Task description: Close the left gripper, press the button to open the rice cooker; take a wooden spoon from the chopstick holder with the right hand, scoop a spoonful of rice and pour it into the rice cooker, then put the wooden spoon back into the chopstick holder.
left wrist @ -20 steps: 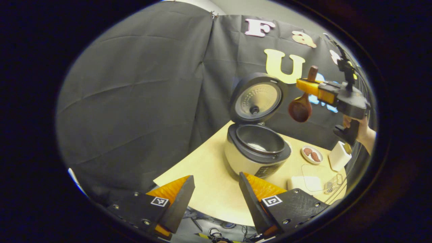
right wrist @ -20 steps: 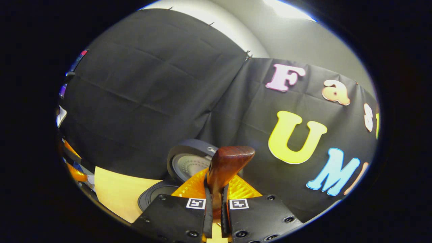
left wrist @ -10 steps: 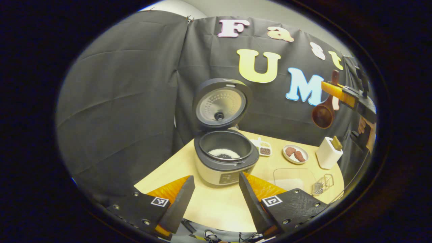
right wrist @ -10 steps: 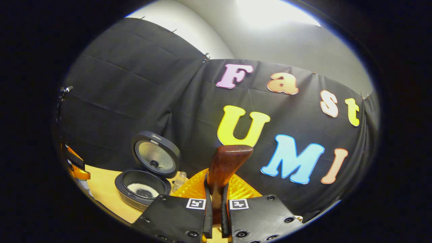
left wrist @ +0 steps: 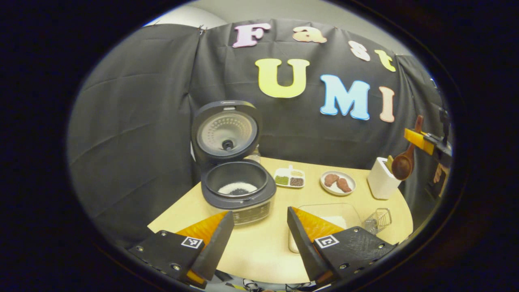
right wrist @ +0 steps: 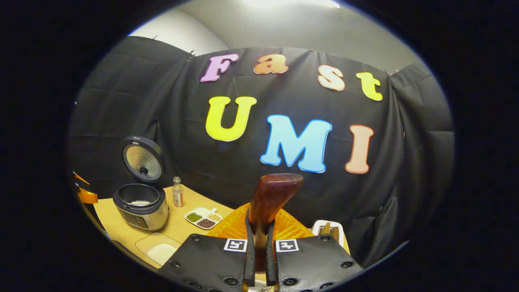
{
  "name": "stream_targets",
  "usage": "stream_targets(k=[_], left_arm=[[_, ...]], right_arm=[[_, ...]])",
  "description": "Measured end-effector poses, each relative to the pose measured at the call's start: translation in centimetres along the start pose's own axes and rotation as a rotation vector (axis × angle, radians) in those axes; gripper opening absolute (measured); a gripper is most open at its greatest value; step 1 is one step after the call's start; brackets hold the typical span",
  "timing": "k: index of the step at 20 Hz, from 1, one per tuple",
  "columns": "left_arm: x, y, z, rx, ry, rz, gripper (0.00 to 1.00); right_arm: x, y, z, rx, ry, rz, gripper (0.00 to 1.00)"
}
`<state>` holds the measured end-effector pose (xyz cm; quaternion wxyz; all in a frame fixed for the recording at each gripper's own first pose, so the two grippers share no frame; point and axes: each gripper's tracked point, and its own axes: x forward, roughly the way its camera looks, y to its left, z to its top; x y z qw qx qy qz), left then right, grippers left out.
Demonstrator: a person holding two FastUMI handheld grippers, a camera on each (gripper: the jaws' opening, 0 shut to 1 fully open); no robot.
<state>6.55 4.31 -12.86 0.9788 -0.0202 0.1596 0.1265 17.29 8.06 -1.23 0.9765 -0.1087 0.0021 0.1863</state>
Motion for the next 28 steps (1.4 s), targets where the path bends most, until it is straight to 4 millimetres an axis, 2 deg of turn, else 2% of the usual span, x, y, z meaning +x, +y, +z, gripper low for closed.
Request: stream_targets(k=[5,9,11,12,13,16,17,18,21,23,25,28], left_arm=[[-1.6,-4.6,-2.3,-0.038,0.019,0.020,0.84],[-3.8,-5.8,-4.0,-0.069,0.036,0.065,0.84],[-4.8,-5.4,-4.6,-0.067,0.044,0.087,0.84],[-5.2,-5.0,-5.0,-0.063,0.050,0.102,0.84],[-5.5,-4.5,-5.2,-0.060,0.055,0.116,0.84],[-6.5,-3.0,-5.7,-0.078,0.065,0.155,0.85],[-6.7,-2.5,-5.8,-0.089,0.066,0.166,0.85],[-6.9,-2.1,-6.0,-0.100,0.069,0.175,0.85],[-6.6,-1.3,-6.6,-0.132,0.087,0.185,0.84],[-6.1,-0.9,-6.6,-0.142,0.094,0.179,0.84],[-5.5,-0.4,-5.7,-0.137,0.082,0.169,0.84],[-3.9,1.1,-4.1,-0.113,0.060,0.150,0.84]], right_arm=[[-1.1,-2.4,-6.4,0.135,0.111,0.015,0.11],[-1.8,-2.5,-10.8,0.262,0.182,0.032,0.12],[-1.7,-2.4,-12.6,0.318,0.207,0.029,0.12],[-1.5,-2.4,-13.5,0.343,0.221,0.021,0.08],[-1.3,-2.3,-14.6,0.366,0.238,0.011,0.12],[-1.1,-2.0,-17.4,0.431,0.298,-0.010,0.12],[-1.0,-2.0,-18.1,0.442,0.309,-0.023,0.12],[-0.5,-3.0,-19.0,0.448,0.334,-0.040,0.12],[-0.4,-2.9,-21.8,0.485,0.420,-0.086,0.12],[-0.3,-2.6,-22.7,0.533,0.450,-0.103,0.14],[-0.2,-2.6,-23.4,0.551,0.473,-0.135,0.14],[-0.1,-2.5,-23.1,0.539,0.470,-0.154,0.18]])
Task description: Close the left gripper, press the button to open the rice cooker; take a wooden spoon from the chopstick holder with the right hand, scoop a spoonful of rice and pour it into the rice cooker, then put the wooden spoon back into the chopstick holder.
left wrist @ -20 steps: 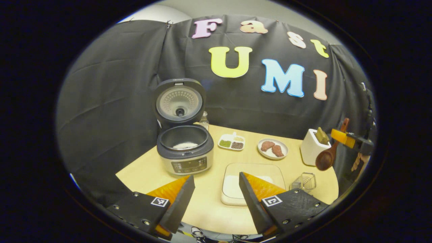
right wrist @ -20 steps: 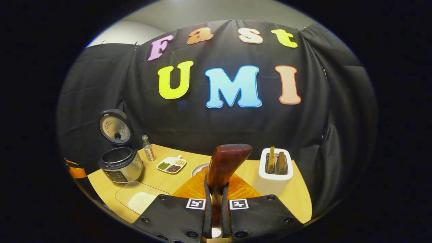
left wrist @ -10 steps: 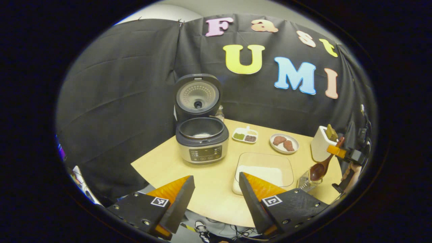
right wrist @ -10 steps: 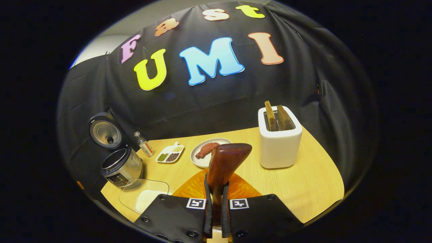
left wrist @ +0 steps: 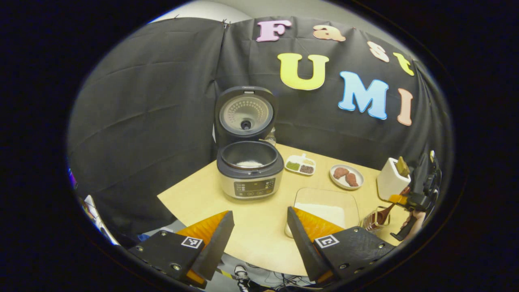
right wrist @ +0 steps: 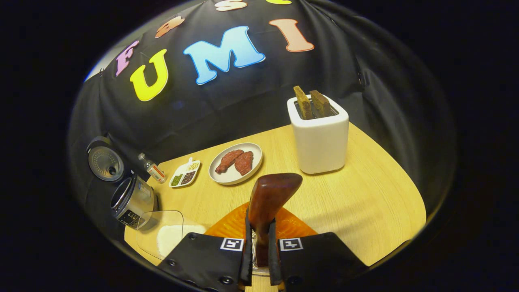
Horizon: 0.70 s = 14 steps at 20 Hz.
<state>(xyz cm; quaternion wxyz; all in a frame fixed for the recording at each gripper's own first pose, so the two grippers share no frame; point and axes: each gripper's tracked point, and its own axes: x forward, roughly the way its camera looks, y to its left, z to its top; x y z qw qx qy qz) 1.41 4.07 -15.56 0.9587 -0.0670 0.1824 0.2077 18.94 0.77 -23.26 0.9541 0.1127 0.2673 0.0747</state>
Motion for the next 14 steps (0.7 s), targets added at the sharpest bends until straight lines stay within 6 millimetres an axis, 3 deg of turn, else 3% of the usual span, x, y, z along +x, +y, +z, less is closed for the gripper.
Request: stream_targets(k=[3,5,6,11,14], left_arm=[[1.9,1.4,3.1,0.023,-0.040,-0.027,0.84],[3.3,2.6,5.9,0.040,-0.080,-0.043,0.84],[4.2,3.2,7.3,0.045,-0.097,-0.055,0.84],[8.2,5.8,16.5,0.034,-0.205,-0.136,0.84],[10.8,7.7,22.2,0.014,-0.257,-0.176,0.84]], right_arm=[[-1.1,-0.3,0.7,0.006,-0.026,-0.037,0.27],[-1.5,-1.4,1.1,0.010,-0.038,-0.091,0.76],[-3.1,-2.0,1.1,0.005,-0.050,-0.135,1.00],[-8.5,-3.1,1.7,-0.015,-0.123,-0.283,0.98],[-12.2,-2.0,2.3,-0.089,-0.182,-0.355,0.98]])
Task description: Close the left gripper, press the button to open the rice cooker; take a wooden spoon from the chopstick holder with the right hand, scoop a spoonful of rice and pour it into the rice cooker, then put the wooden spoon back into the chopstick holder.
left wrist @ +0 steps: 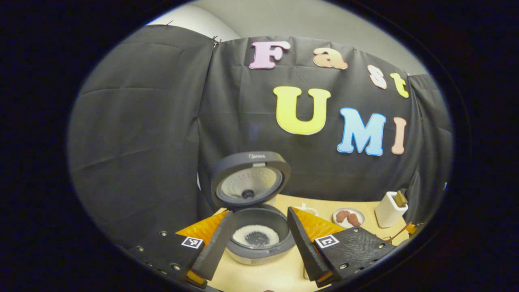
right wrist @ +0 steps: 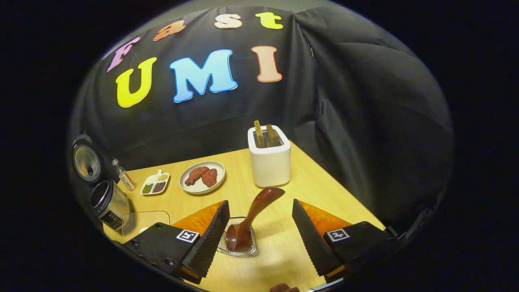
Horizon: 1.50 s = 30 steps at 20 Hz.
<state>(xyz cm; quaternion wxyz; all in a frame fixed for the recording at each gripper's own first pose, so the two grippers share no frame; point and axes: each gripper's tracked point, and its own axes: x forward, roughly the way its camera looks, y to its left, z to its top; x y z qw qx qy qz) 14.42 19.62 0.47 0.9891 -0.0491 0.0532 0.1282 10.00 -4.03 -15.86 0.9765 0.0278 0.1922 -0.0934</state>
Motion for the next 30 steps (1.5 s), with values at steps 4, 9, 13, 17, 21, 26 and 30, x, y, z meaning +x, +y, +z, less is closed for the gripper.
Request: stream_targets(k=[4,9,13,17,21,26,30], left_arm=[[4.7,2.9,5.4,-0.055,-0.055,-0.055,0.84],[11.8,4.6,8.6,-0.140,-0.038,-0.112,0.84],[17.3,3.8,8.2,-0.161,0.062,-0.162,0.84],[20.4,3.3,6.4,-0.093,0.155,-0.129,0.84],[20.9,2.0,4.1,-0.105,0.259,-0.119,0.88],[18.6,0.9,1.4,-0.154,0.327,-0.106,0.87],[15.7,-0.9,-1.5,-0.082,0.421,-0.102,0.87]], right_arm=[[-4.9,1.8,1.7,-0.043,-0.088,-0.048,0.98],[-10.5,5.5,2.1,-0.010,-0.138,-0.044,0.98],[-12.5,7.9,1.5,0.011,-0.150,-0.017,0.98],[-13.2,7.5,1.0,-0.007,-0.161,-0.040,0.98],[-13.1,6.6,0.6,0.028,-0.147,-0.044,0.98],[-12.4,6.7,0.7,0.001,-0.164,-0.028,0.98],[-10.8,7.2,0.1,-0.020,-0.134,0.029,0.98]])
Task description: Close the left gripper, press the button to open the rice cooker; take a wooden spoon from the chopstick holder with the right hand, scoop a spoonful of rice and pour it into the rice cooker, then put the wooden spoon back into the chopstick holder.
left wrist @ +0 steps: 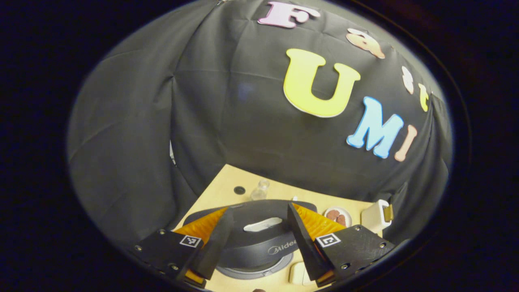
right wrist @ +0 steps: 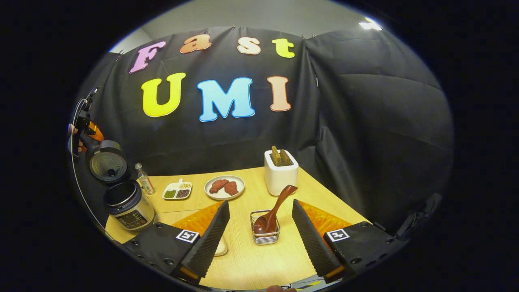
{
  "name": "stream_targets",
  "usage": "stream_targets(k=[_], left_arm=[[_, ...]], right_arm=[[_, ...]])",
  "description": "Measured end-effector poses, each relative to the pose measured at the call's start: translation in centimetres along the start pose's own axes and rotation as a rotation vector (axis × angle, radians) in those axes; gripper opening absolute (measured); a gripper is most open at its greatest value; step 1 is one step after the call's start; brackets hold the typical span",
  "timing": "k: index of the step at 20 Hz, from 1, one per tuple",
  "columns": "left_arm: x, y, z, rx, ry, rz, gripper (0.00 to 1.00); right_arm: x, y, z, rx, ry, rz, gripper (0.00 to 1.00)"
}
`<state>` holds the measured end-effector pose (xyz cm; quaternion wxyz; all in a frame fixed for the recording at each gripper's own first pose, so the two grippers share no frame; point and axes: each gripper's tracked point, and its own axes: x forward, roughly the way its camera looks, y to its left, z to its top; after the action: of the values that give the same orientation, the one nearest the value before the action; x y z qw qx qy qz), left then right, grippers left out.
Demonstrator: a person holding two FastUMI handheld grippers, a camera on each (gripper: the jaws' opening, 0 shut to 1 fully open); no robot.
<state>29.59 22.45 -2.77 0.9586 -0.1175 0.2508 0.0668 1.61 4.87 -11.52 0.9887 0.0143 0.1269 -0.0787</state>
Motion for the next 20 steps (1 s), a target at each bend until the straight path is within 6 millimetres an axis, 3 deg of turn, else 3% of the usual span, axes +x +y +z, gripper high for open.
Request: stream_targets(k=[7,16,20], left_arm=[[0.2,-1.6,-8.3,0.013,0.175,0.019,0.86],[2.0,-1.6,-15.0,0.085,0.180,0.084,0.89],[3.0,-1.1,-16.8,0.019,0.190,0.118,0.88]], right_arm=[[2.8,-1.6,-0.4,0.015,0.020,0.049,0.98],[5.8,-2.7,-1.3,0.004,0.065,0.109,0.98],[6.6,-2.8,-1.0,-0.018,0.064,0.138,0.98]])
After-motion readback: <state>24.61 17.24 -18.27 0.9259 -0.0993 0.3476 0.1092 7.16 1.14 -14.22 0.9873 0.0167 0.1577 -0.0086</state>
